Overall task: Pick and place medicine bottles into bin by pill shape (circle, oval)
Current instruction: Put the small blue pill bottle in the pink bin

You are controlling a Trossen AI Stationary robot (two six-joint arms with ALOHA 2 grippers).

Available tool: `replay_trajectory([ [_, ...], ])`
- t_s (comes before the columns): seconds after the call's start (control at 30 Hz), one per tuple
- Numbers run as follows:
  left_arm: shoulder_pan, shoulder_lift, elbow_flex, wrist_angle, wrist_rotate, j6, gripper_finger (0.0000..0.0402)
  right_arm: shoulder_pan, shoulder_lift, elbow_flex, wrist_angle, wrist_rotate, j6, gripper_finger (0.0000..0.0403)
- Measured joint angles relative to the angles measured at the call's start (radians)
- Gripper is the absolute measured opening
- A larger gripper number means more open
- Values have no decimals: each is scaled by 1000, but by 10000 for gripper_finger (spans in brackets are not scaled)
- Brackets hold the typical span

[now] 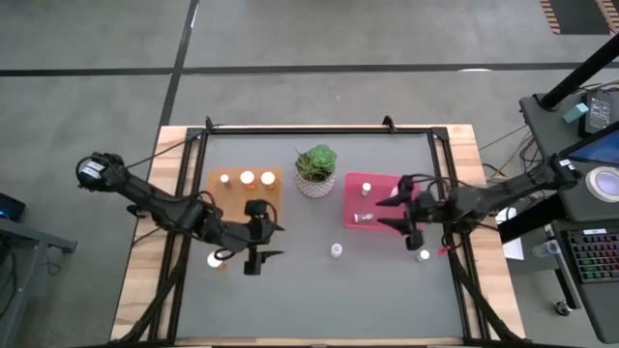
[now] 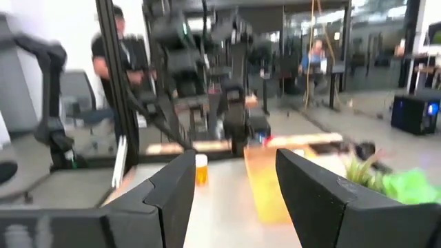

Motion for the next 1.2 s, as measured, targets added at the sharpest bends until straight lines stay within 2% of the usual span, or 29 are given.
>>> replay_trajectory([
  [0.2,-26,0,0,0,0,14,258,0,92,118,-147,-8,120,194],
  [0.37,-26,0,0,2,-12,68,258,14,200,262,-406,-37,254,194],
  [0.6,-25,0,0,1,-101,118,258,48,370,514,-779,-80,475,194],
  [0.87,-25,0,0,1,-209,172,258,69,555,761,-1244,-182,763,194],
  [1.03,-25,0,0,1,-270,186,258,82,633,843,-1471,-293,901,194],
  [1.2,-25,0,0,1,-305,186,258,98,649,821,-1584,-407,1046,194],
])
